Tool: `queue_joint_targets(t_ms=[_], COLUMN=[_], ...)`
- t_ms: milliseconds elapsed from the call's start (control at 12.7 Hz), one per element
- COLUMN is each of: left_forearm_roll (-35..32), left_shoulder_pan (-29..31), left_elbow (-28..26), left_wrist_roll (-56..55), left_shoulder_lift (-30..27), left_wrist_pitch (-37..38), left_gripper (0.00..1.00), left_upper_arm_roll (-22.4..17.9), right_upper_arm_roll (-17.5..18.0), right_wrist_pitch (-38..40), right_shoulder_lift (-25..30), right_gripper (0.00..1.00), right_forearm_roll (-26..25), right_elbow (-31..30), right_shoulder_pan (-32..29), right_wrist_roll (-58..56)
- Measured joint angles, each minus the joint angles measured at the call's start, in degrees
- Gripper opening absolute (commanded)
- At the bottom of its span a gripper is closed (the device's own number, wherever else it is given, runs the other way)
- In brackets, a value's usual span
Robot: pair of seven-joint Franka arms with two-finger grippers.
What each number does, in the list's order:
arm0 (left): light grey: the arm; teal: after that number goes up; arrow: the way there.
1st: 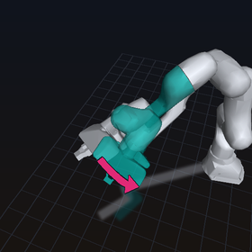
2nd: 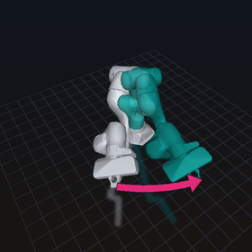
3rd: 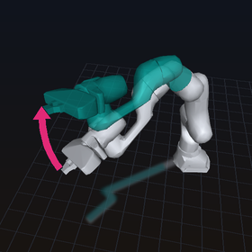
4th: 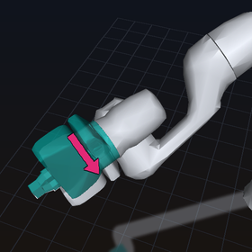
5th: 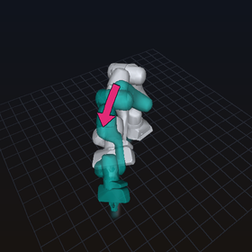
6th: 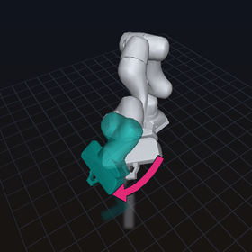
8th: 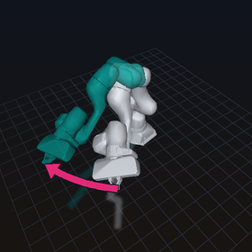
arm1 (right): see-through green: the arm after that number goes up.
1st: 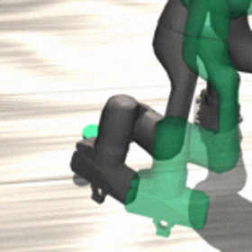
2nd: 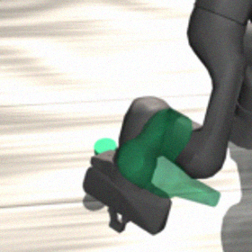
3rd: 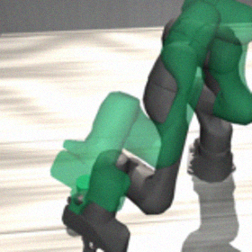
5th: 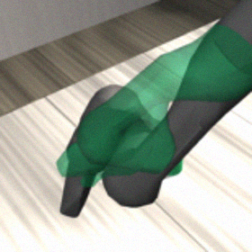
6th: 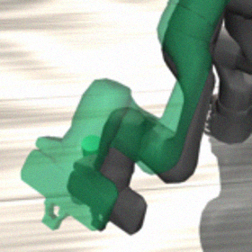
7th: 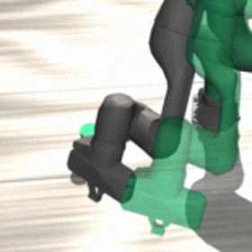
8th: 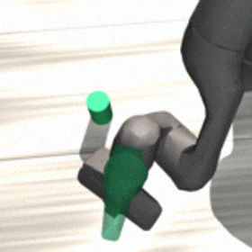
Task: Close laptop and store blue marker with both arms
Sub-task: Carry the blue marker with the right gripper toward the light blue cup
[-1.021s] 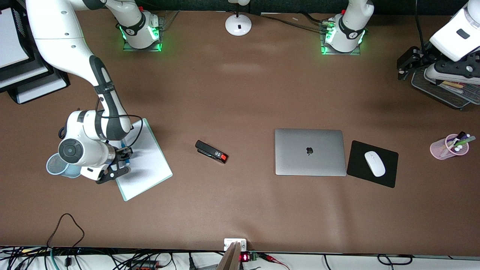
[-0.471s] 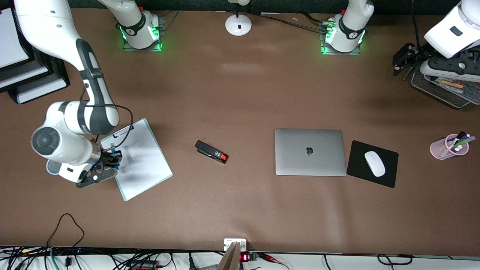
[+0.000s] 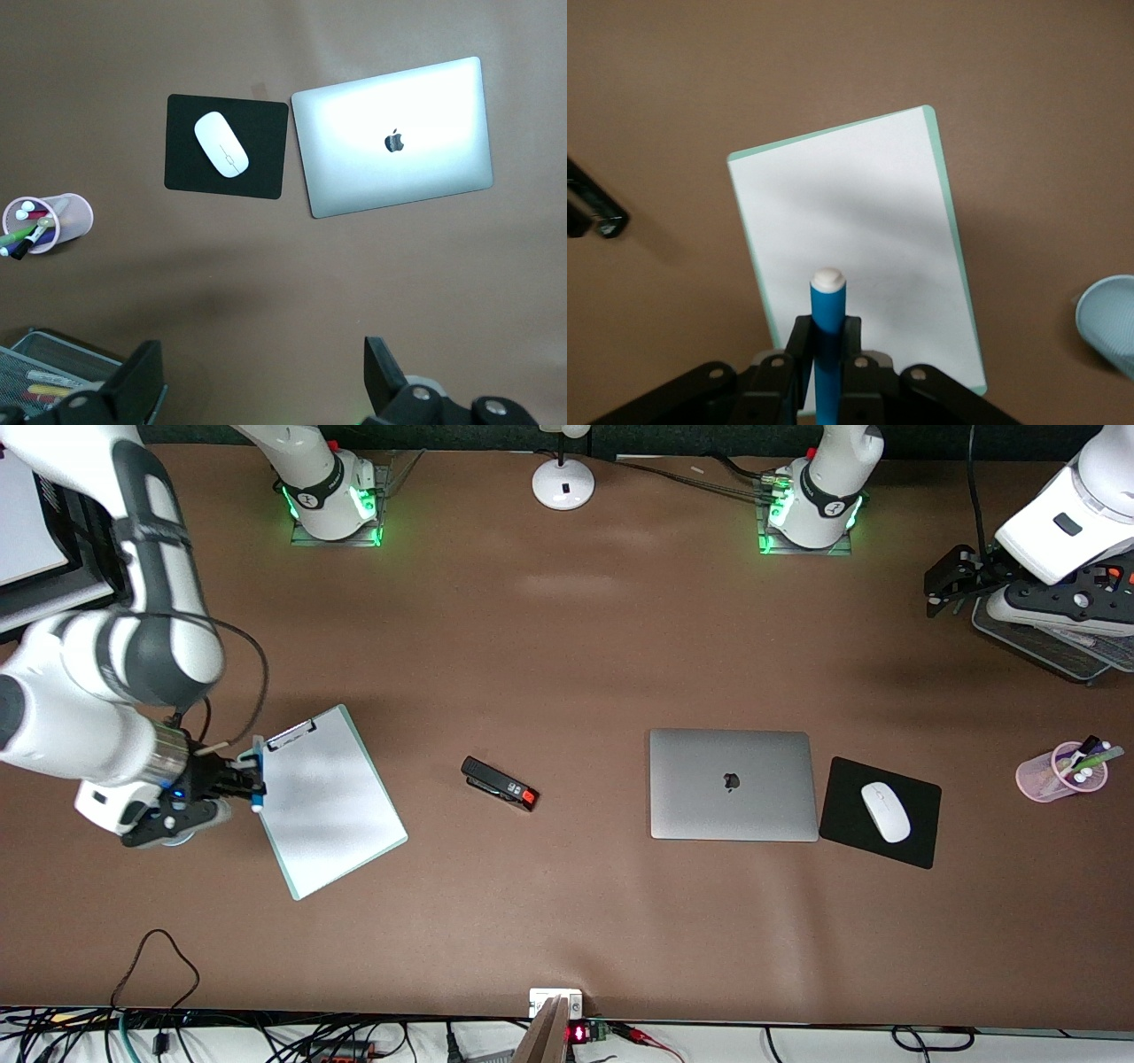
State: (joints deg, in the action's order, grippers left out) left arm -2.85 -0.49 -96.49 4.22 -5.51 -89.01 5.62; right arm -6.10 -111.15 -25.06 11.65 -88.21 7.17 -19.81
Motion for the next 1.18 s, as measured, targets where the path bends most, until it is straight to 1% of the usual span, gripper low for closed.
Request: queue_joint_targets(t_ms=[157,314,471,628,942,1021,1178], left_forearm_roll=[2.1,2.7,2.8,2.8,2.8,2.8,2.8], left_shoulder_pan=[0.2,0.7,0.7,0.7,0.7,0.7,0.7], left_elbow=[0.0,0.0,0.0,0.0,0.0,0.0,0.0], left_wrist_roll=[0.0,0.0,0.0,0.0,0.0,0.0,-0.2], left_shoulder_lift=[0.0,0.0,0.0,0.0,0.0,0.0,0.0], left_wrist_pitch=[-0.1,-0.2,-0.2,-0.3,-1.1,-1.2,-1.2], left_gripper=[1.00,1.00,1.00,1.00,1.00,1.00,1.00], left_upper_arm_roll=[-0.2,-0.4,-0.4,-0.4,-0.2,-0.2,-0.2], right_upper_arm_roll=[-0.1,-0.1,-0.1,-0.2,-0.2,-0.2,-0.2], right_wrist_pitch=[6.4,12.0,14.9,18.3,24.4,25.6,26.7], right_shoulder_lift=[1.0,1.1,1.0,1.0,0.6,0.5,-0.1], right_gripper=[0.00,0.00,0.00,0.00,0.00,0.00,0.00], right_forearm_roll=[4.8,10.1,14.1,19.2,29.0,30.8,31.4], right_elbow=[2.9,5.9,6.9,7.4,8.1,8.3,9.9], right_shoulder_pan=[-1.4,-3.3,-4.9,-6.7,-11.9,-13.1,-15.1], right_wrist_roll=[0.0,0.0,-0.1,-0.1,-0.4,-0.4,-0.8])
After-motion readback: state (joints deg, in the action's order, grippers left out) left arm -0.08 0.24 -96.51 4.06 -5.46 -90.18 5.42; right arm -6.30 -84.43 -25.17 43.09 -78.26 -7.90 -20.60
